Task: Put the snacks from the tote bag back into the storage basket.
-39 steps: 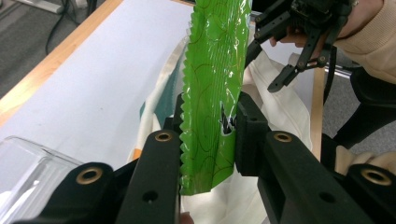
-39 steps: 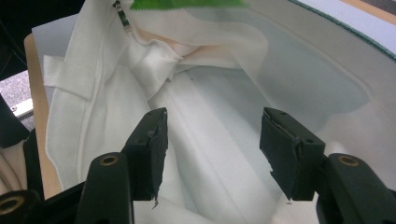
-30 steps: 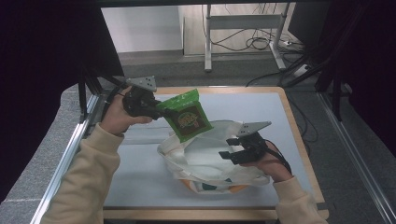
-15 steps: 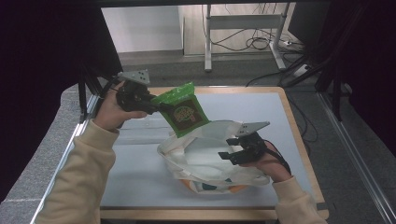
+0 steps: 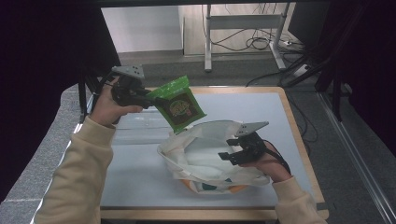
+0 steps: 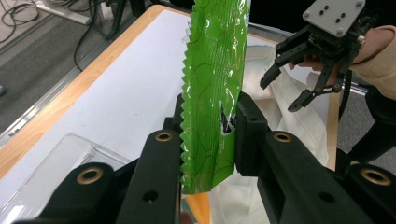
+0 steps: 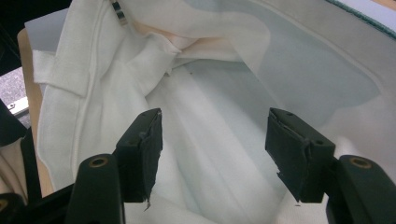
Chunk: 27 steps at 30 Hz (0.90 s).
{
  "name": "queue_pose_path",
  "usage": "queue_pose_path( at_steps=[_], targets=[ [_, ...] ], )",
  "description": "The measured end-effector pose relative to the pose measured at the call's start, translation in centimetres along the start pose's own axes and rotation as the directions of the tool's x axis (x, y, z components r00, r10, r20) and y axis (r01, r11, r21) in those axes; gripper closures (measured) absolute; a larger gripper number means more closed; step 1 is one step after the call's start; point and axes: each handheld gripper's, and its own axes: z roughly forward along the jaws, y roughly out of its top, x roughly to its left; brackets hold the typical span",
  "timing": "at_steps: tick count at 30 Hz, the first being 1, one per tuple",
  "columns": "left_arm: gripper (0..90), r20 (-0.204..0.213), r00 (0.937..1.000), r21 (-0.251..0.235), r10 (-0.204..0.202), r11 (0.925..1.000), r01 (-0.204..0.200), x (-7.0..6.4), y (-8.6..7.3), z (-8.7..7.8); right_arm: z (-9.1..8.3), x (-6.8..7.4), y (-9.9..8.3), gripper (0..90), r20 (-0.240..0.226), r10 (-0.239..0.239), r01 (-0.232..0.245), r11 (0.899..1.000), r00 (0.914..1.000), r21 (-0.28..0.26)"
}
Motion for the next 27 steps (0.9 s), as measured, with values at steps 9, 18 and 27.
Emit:
queue_pose_path(
  at_steps=[9,18,27],
  targets=[
    [75.1,-0.022,0.9992,0.006,-0.034,0.9994,0.035,1.2,-0.5,-0.2,0.1,0.0,0.0,35.9,0.006,0.002,-0.002,1.000,1.0000,0.006],
    [75.0,-0.036,0.9981,-0.019,-0.050,0.9986,0.050,2.4,-1.0,-1.1,0.3,0.0,0.0,35.5,0.007,0.004,-0.004,1.000,1.0000,0.011],
    [75.1,-0.047,0.9965,-0.017,-0.069,0.9975,0.068,3.7,-1.4,-1.3,0.4,0.0,-0.1,35.1,0.007,0.007,-0.007,1.000,1.0000,0.016]
  ],
)
